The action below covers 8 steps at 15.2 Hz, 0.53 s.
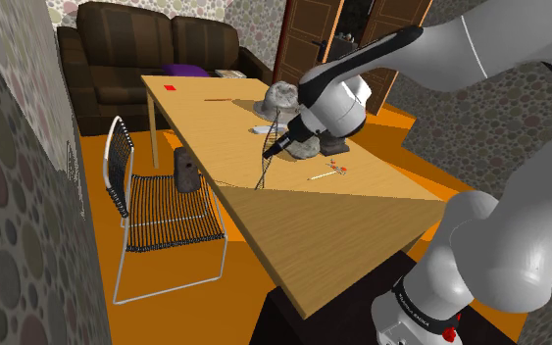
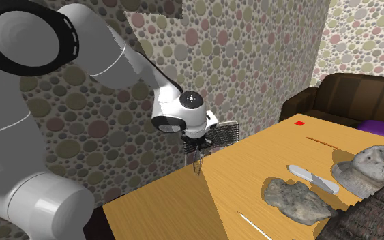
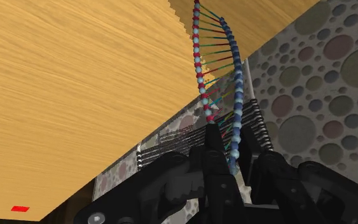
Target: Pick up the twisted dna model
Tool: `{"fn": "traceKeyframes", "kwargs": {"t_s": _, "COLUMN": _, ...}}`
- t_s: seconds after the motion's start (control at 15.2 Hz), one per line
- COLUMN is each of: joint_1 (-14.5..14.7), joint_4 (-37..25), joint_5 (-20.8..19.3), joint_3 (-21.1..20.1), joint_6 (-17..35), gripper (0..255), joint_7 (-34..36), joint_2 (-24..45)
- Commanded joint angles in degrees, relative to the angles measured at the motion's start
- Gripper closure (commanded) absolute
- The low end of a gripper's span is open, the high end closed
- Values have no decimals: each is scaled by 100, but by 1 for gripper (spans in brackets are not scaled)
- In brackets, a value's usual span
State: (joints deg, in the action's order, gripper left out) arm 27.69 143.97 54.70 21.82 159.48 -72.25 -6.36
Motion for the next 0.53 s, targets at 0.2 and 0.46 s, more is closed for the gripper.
{"fn": "traceKeyframes", "kwargs": {"t_s": 0.2, "joint_1": -201, "joint_4": 25, "joint_5": -846, "joint_3": -118, "joint_6": -178, "gripper": 255, "joint_7": 768, "joint_2": -367}}
{"fn": "traceKeyframes", "kwargs": {"t_s": 0.46, "joint_1": -381, "joint_4": -15, "joint_5": -1378, "joint_3": -238, "joint_6": -375, "gripper": 255, "joint_7": 1266, "joint_2": -607}}
